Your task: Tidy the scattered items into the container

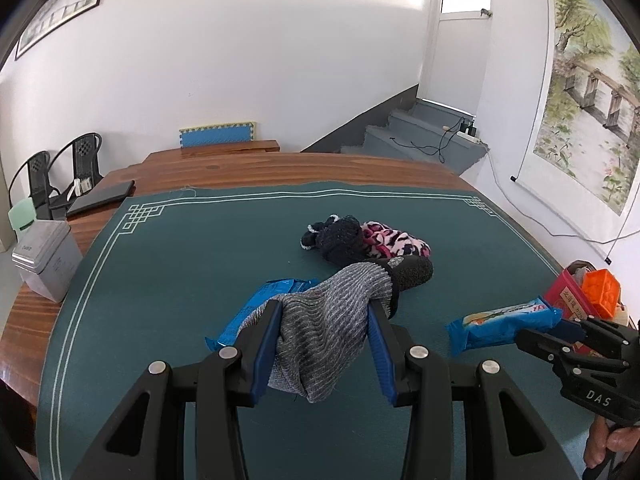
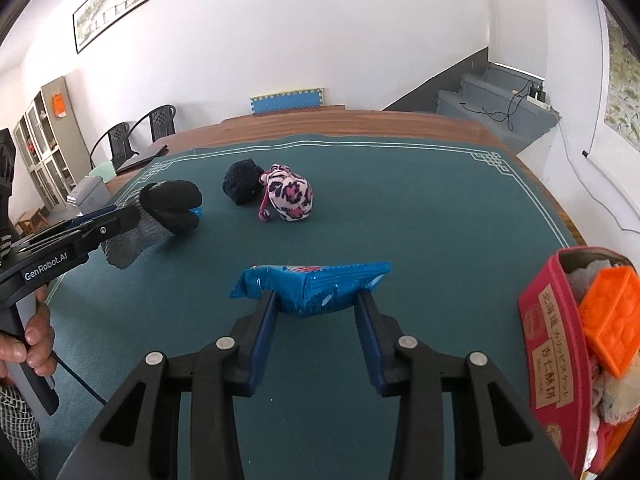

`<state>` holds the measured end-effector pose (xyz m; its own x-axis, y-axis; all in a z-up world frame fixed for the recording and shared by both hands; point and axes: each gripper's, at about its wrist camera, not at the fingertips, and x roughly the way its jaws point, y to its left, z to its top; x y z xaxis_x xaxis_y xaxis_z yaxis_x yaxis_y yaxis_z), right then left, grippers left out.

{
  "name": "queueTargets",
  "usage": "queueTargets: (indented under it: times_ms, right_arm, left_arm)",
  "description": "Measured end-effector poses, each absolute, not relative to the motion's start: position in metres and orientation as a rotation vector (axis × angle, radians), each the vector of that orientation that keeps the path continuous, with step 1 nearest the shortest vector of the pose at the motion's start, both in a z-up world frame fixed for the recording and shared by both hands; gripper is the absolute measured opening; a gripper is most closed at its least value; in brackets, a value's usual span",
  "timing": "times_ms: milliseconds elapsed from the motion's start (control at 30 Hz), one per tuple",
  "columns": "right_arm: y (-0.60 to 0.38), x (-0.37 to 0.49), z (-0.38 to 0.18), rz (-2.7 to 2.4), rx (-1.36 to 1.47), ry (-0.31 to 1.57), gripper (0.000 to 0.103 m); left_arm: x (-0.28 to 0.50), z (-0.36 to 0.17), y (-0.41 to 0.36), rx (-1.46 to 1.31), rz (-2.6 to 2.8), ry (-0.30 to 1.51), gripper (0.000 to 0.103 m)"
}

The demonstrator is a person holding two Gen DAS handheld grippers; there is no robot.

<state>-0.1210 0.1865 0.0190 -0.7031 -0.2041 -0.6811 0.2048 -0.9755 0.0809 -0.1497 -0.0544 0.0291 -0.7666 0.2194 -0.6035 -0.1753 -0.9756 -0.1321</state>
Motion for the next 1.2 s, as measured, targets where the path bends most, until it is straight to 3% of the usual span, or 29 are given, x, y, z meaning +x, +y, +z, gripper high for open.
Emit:
queueTargets:
  times_ms: [1033, 1133, 1200]
  right_arm:
    - [0.193, -0.116, 0.015, -2.668, 1.072, -0.08, 0.041]
    - [0.192, -0.118, 0.011, -2.658, 1.085, -0.079, 0.047]
    - [0.191, -0.119, 0.008, -2.652, 1.094, -0.078, 0.065]
  left_arm:
    - [-0.144, 0.02, -0.045, -0.974, 2.702, -0.127, 0.044]
    - [-0.145, 0.02, -0.046, -0.978, 2.696, -0.132, 0.044]
    - [-0.146, 0.019, -0.047, -0.983, 2.694, -0.136, 0.044]
